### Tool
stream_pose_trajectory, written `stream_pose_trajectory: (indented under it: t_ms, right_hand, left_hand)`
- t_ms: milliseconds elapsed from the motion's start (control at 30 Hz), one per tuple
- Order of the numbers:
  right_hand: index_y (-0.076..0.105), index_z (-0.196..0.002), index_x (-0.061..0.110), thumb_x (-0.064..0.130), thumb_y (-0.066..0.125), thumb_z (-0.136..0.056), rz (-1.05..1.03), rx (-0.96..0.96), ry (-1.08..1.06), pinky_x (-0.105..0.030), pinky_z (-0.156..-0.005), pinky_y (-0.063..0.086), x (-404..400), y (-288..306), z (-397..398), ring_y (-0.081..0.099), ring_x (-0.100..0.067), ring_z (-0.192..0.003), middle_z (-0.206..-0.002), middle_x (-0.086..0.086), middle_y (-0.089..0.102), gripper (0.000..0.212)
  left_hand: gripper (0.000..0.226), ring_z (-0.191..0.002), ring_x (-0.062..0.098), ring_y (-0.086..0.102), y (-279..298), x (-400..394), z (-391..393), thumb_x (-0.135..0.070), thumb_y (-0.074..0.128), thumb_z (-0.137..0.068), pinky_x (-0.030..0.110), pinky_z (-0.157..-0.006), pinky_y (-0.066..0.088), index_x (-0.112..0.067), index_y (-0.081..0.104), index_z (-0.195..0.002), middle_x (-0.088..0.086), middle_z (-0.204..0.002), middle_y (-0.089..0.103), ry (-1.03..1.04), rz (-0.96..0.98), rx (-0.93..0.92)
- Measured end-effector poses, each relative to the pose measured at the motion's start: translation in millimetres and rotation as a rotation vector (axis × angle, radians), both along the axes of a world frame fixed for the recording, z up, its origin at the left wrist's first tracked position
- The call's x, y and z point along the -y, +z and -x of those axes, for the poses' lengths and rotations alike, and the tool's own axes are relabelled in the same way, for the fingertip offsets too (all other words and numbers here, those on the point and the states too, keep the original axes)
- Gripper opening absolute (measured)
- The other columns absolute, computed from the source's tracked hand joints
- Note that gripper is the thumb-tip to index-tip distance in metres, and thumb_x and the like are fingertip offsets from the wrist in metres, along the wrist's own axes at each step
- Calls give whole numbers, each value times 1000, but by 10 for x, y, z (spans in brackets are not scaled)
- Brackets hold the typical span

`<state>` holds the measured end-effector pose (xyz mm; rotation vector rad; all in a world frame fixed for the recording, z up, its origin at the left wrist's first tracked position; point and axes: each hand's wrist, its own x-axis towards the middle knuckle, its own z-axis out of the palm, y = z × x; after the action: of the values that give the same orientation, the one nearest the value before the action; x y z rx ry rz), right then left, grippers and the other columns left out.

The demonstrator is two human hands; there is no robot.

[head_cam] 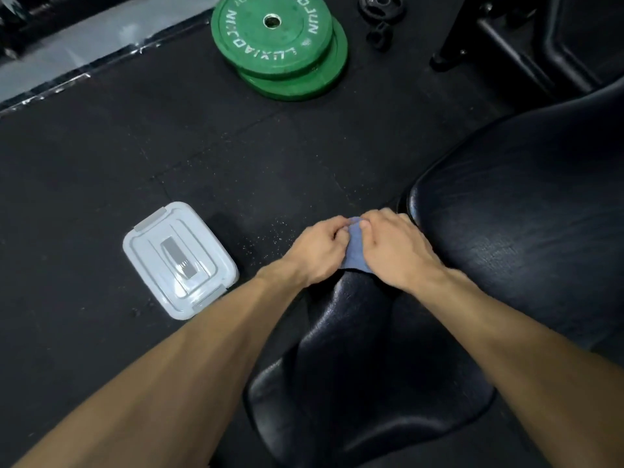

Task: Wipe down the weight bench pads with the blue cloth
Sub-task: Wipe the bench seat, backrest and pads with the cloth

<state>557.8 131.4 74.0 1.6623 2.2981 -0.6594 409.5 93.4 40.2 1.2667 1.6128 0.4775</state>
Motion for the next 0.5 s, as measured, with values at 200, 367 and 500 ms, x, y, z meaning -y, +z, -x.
stream_pose_trajectory:
  t_ms: [200, 367, 500]
  right_hand:
    - [66, -119, 20, 30, 35, -105, 90, 157, 212, -50, -106, 39, -7, 121, 452, 53, -30, -123, -126, -5, 63, 36]
    - [64, -92, 21, 31, 45, -98, 180, 251, 466, -47, -105, 29, 379, 168, 873, 58, -27, -112, -110, -5, 70, 22]
    - [68, -106, 16, 26, 44, -97, 175, 245, 577, -47, -110, 27, 645, 184, 981, 57, -27, -115, -115, -6, 68, 27]
  left_hand:
    - [47, -65, 15, 53, -211, 308, 319, -51, 42, -105, 35, -64, 45, -22, 58, -73, -7, -68, 60, 57, 35, -21]
    - [34, -68, 7, 54, -312, 997, 530, -40, 50, -105, 30, -67, 45, -31, 61, -75, -12, -72, 63, 185, 66, 48]
    - [30, -69, 9, 55, -326, 1354, 581, -38, 52, -105, 34, -72, 49, -26, 66, -81, -8, -74, 65, 302, 78, 79]
